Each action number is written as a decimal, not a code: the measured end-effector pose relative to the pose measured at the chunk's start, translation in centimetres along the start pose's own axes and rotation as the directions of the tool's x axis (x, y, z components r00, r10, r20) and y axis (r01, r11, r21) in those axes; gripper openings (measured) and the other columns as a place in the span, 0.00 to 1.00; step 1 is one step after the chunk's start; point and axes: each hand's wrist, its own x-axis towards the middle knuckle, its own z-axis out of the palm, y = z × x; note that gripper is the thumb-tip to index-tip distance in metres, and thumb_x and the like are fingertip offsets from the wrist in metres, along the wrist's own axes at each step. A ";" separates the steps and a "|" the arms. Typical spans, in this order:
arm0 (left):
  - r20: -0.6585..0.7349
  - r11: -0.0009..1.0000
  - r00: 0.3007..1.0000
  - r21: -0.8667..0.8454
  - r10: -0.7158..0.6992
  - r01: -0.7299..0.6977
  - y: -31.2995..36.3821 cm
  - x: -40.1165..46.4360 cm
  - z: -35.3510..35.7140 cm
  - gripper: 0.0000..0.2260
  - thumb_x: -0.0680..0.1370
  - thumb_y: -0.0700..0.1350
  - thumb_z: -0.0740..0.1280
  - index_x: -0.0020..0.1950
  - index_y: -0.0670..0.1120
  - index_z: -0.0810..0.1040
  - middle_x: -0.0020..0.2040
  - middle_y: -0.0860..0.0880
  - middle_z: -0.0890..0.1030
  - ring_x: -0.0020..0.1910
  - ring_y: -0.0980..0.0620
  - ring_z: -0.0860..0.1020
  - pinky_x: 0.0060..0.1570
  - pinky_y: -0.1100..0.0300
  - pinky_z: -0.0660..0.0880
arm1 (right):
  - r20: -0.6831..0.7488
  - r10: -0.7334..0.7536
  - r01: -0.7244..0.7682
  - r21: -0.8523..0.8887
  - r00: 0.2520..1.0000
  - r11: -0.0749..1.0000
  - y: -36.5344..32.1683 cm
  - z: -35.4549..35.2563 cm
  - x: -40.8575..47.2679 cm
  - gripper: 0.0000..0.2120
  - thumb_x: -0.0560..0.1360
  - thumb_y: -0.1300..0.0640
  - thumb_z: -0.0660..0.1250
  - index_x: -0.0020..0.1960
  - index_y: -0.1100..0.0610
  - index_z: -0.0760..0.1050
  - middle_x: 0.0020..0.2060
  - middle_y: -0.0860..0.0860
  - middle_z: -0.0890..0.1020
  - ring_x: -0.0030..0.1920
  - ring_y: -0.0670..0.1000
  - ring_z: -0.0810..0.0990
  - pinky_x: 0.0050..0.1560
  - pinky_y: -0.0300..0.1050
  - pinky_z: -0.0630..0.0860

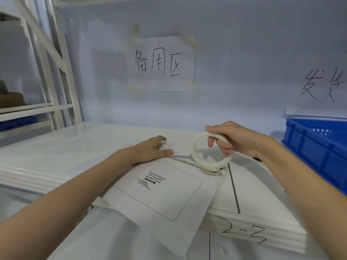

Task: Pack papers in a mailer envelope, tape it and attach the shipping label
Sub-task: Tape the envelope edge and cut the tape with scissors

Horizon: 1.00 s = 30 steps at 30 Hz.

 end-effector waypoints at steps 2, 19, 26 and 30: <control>0.013 1.000 1.000 0.012 0.020 -0.020 -0.1 0.0 -0.1 0.30 0.77 0.60 0.65 0.76 0.53 0.61 0.72 0.47 0.68 0.69 0.50 0.69 0.62 0.60 0.64 | -0.001 0.009 -0.009 -0.018 1.000 1.000 0.0 -0.3 -0.2 0.20 0.80 0.49 0.61 0.40 0.64 0.80 0.20 0.51 0.63 0.22 0.50 0.61 0.27 0.41 0.70; 0.024 0.995 0.998 -0.071 -0.066 0.068 -1.1 0.4 -1.0 0.34 0.78 0.67 0.54 0.79 0.52 0.56 0.79 0.52 0.59 0.77 0.52 0.58 0.73 0.54 0.55 | 0.002 -0.051 0.049 0.189 0.999 0.981 1.7 2.7 1.6 0.23 0.82 0.46 0.57 0.34 0.59 0.70 0.29 0.56 0.76 0.40 0.58 0.80 0.51 0.46 0.76; 0.028 0.999 0.999 -0.020 -0.036 0.037 -1.3 0.2 -0.8 0.40 0.72 0.70 0.63 0.78 0.53 0.57 0.79 0.54 0.58 0.76 0.53 0.60 0.73 0.54 0.58 | -0.028 -0.054 0.054 0.008 0.998 0.999 0.3 1.9 0.7 0.20 0.80 0.47 0.61 0.34 0.59 0.72 0.26 0.52 0.74 0.27 0.53 0.75 0.39 0.44 0.75; 0.053 0.998 0.998 -0.047 -0.040 0.043 -1.4 0.3 -0.8 0.39 0.71 0.68 0.66 0.78 0.55 0.58 0.78 0.54 0.60 0.75 0.53 0.62 0.66 0.58 0.62 | -0.072 -0.033 0.030 -0.049 0.997 0.998 0.3 1.3 0.5 0.21 0.80 0.46 0.61 0.34 0.59 0.74 0.21 0.50 0.67 0.25 0.50 0.68 0.32 0.40 0.71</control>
